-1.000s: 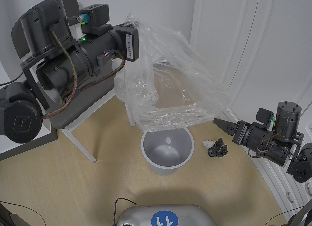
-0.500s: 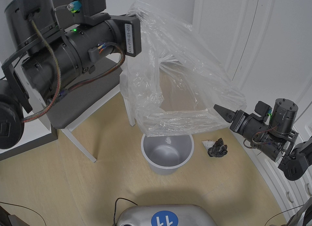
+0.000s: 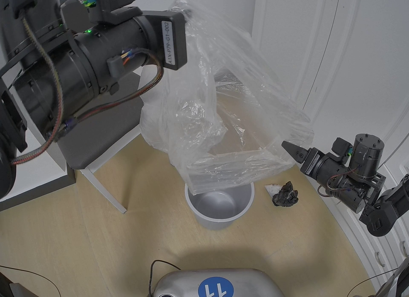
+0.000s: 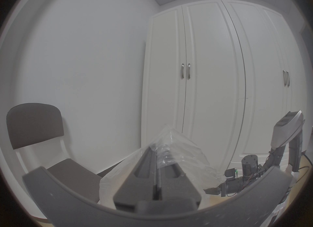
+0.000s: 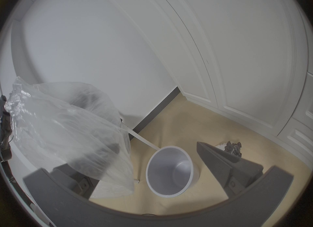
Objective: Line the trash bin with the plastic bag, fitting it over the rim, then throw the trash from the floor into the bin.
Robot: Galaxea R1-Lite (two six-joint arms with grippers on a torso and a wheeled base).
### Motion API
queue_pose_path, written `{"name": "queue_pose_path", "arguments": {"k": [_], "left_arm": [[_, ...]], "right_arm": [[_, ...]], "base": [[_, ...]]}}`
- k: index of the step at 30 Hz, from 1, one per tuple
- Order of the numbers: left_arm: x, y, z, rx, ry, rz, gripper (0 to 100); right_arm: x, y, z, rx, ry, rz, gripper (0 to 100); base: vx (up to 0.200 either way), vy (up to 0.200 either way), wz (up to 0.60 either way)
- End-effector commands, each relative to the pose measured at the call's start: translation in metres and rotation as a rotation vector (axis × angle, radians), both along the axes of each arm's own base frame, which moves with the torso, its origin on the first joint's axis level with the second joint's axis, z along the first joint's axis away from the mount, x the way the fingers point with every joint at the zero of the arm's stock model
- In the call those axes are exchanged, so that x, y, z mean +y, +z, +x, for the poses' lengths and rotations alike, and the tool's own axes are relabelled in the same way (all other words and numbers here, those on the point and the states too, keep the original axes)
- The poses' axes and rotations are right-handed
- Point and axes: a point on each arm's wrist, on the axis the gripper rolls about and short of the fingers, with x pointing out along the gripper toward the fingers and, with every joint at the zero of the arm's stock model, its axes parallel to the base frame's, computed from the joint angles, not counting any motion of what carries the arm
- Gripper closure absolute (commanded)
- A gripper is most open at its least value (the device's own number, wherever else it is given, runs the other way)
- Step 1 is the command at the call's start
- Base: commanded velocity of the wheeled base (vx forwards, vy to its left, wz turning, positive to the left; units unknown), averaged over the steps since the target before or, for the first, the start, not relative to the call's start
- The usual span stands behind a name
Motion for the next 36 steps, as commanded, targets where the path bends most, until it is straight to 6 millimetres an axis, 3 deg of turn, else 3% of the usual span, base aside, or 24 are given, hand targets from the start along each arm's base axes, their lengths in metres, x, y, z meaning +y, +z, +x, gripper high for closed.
{"name": "queue_pose_path", "arguments": {"k": [1, 36], "left_arm": [[-0.002, 0.003, -0.009, -0.005, -0.026, -0.007, 100], [-0.012, 0.008, -0.029, -0.002, -0.08, -0.018, 100]], "right_arm": [[-0.001, -0.001, 0.001, 0.003, -0.004, 0.001, 0], [-0.001, -0.006, -0.019, -0.074, 0.124, 0.026, 0]], "base": [[0.0, 0.0, 0.0], [0.0, 0.0, 0.0]]}}
